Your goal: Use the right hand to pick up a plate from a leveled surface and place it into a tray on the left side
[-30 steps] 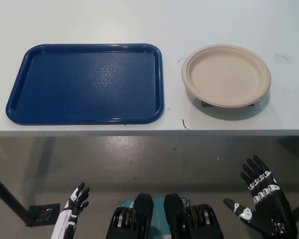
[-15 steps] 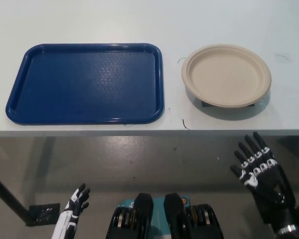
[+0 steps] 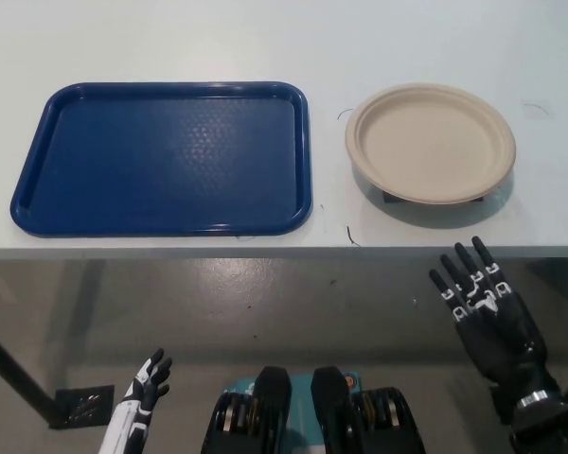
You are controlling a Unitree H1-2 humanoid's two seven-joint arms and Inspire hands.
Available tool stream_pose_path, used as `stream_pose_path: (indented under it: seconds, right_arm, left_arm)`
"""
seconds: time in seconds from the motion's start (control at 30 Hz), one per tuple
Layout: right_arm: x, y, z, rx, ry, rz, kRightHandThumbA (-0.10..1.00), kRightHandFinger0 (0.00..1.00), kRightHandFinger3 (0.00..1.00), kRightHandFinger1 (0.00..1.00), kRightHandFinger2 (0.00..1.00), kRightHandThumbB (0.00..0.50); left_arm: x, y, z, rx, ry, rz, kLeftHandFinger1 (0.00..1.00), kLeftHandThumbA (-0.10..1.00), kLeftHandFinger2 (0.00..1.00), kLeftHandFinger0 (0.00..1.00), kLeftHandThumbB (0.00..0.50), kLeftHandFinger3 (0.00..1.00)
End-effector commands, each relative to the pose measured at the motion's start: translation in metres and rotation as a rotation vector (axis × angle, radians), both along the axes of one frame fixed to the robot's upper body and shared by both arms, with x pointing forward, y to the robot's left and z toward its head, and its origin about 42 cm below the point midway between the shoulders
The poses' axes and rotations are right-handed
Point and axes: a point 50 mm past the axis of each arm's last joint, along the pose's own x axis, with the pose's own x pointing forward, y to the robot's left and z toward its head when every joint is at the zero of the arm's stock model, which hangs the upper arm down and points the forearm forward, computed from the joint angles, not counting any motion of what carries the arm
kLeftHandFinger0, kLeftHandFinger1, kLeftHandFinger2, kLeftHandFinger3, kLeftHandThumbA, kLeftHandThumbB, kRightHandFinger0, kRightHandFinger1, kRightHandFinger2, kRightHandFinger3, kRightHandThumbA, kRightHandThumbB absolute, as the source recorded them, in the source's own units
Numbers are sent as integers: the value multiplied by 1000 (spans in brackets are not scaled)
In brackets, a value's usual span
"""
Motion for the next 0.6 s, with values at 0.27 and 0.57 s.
stream_pose_path:
  seconds: [0.27, 0.57]
  right_arm:
    - [33, 14, 24, 357, -32, 144, 1000, 1000, 1000, 1000, 1000, 410]
    - [38, 10, 30, 373, -27, 127, 1000, 1000, 1000, 1000, 1000, 406]
  left_arm:
    - [9, 1, 24, 74, -163, -41, 1000, 1000, 1000, 1000, 7, 1000]
    - [8, 1, 23, 81, -155, -47, 1000, 1000, 1000, 1000, 7, 1000]
